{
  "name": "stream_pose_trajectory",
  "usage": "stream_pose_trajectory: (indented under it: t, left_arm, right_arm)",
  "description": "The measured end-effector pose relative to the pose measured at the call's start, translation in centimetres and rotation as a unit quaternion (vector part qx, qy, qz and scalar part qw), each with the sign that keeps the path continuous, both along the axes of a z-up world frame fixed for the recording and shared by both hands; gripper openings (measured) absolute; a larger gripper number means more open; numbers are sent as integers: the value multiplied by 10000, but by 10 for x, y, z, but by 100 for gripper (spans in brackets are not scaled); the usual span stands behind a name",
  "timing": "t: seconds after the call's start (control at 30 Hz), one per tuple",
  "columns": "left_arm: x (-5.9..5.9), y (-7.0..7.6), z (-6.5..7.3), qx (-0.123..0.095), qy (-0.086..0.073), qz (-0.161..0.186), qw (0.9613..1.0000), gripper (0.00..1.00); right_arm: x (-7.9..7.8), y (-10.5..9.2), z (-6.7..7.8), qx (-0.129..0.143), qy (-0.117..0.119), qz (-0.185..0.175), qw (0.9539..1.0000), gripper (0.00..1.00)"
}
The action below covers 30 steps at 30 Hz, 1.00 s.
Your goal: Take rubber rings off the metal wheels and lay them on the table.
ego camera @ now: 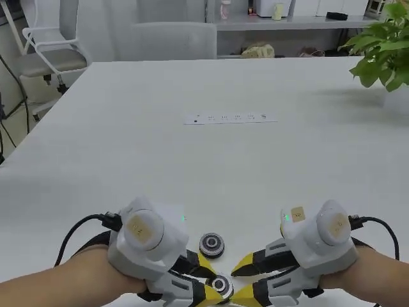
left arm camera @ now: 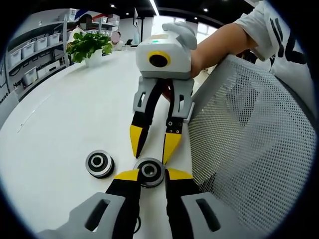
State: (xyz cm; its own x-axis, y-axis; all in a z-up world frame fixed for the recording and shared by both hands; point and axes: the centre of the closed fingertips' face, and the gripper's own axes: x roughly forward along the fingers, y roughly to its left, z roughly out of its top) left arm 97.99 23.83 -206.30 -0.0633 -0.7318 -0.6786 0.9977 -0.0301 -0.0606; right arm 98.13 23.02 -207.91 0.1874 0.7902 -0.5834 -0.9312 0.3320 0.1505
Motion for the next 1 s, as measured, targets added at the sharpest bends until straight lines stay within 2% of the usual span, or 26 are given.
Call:
stream_pose_trajectory:
  t: [0.23,0.37,0.57,0.67,0.9,1.0]
  left_arm:
    - [4,-1,-1,-4,-176,83,9998,8]
    - [2,-2,-1,25,-474,-91,9988,8]
    - [3,-2,-2,49,-541,-27,9985,7]
    - [3,-2,-2,60,-564,-4,9984,7]
    - [3,-2,-2,43,-562,44,9984,7]
    - [3,-2,-2,37,-562,40,9984,7]
  right_arm:
    - [0,1,-1,0,-16,1,10000,21]
    - [-1,2,-2,-37,-49,52,10000,19]
    - [-1,2,-3,-100,-103,134,9998,17]
    - [-5,3,-3,-75,-34,168,9998,13]
    - [-5,3,-3,-123,-38,162,9998,12]
    - [-5,1,-3,-163,-24,178,9997,8]
